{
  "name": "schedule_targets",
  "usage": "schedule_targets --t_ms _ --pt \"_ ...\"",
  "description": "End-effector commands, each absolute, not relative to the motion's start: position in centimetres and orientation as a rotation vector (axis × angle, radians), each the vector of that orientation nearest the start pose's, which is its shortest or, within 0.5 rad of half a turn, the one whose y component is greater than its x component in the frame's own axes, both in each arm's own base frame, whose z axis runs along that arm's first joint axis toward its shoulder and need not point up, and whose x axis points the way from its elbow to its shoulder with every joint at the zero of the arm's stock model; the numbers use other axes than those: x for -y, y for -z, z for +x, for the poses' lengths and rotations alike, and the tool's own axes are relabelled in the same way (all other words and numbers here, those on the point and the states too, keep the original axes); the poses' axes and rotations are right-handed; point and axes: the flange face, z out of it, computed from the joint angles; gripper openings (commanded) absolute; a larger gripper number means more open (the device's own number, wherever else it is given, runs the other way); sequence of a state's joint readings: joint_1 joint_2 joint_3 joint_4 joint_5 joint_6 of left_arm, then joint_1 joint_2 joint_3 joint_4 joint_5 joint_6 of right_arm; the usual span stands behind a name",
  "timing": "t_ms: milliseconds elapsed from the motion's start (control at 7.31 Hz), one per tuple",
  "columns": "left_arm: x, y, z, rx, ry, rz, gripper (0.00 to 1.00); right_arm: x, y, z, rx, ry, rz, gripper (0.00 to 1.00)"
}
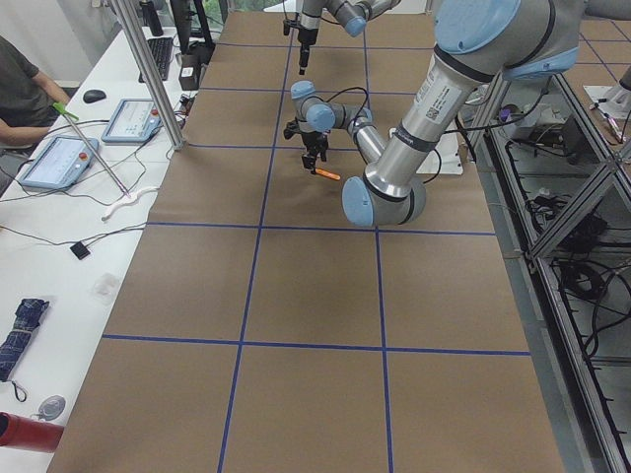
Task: Collect pens into pen holder
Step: 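Grasp the orange marker with the left gripper while the right gripper withdraws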
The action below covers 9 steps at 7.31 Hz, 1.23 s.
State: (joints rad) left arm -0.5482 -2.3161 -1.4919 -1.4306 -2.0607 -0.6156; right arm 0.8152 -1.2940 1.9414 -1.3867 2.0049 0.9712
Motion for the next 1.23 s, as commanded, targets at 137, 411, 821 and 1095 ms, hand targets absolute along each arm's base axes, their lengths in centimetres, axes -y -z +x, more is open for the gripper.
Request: schedule_targets --t_ms 137,411,821,1095 --pt "45.0 -26.3 58.5 -0.704 -0.524 -0.012 0.68 47.5 -32.9 -32.0 0.879 -0.015 0.209 1.00" --pt "44.9 -26.5 58.6 -0.702 -0.526 -0.017 0.35 47.6 -32.9 -32.1 0.879 -0.015 0.209 1.00" --pt "45.0 -26.5 58.4 -0.711 -0.532 -0.023 0.00 47.6 -32.9 -32.0 0.879 -0.016 0.210 1.00" --pt "47.8 -20.6 55.8 -0.761 -0.481 0.046 0.00 47.9 -32.5 -31.4 0.882 -0.029 0.224 1.00"
